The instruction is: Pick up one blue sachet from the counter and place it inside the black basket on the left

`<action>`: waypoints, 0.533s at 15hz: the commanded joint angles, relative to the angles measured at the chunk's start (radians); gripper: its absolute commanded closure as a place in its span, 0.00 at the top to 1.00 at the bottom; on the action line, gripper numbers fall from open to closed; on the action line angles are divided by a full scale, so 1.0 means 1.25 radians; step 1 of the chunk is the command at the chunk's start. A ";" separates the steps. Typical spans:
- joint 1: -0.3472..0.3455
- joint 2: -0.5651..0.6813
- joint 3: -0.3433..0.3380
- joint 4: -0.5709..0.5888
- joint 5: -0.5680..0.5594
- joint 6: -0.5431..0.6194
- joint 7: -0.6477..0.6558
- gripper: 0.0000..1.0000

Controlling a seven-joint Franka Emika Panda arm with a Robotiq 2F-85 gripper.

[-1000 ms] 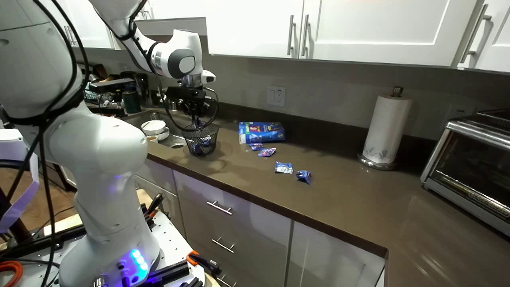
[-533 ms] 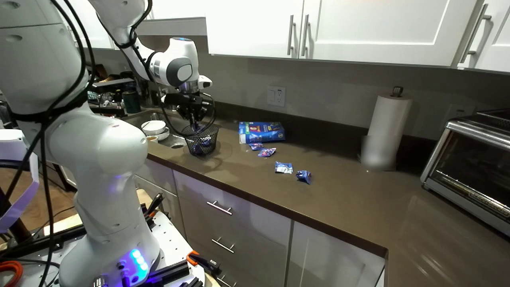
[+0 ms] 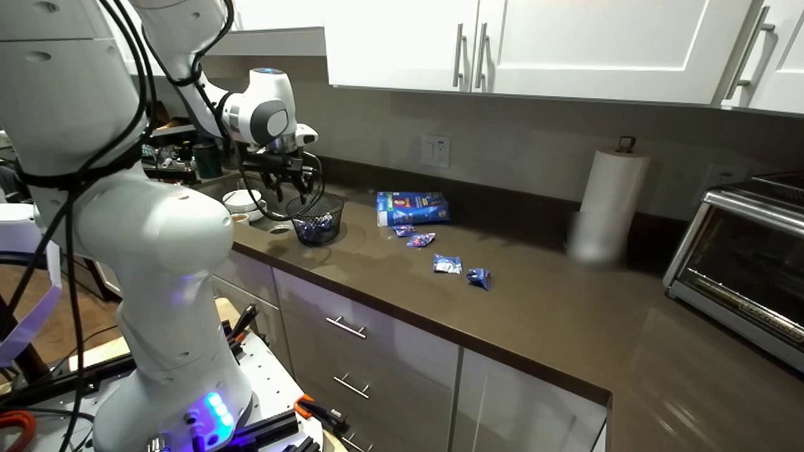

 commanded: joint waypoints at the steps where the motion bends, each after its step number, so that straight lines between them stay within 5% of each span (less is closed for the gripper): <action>1: -0.002 0.007 0.029 -0.015 -0.066 0.052 0.082 0.98; 4: -0.016 0.001 0.046 -0.029 -0.175 0.083 0.165 1.00; 8: -0.073 -0.009 0.060 -0.029 -0.466 0.023 0.313 1.00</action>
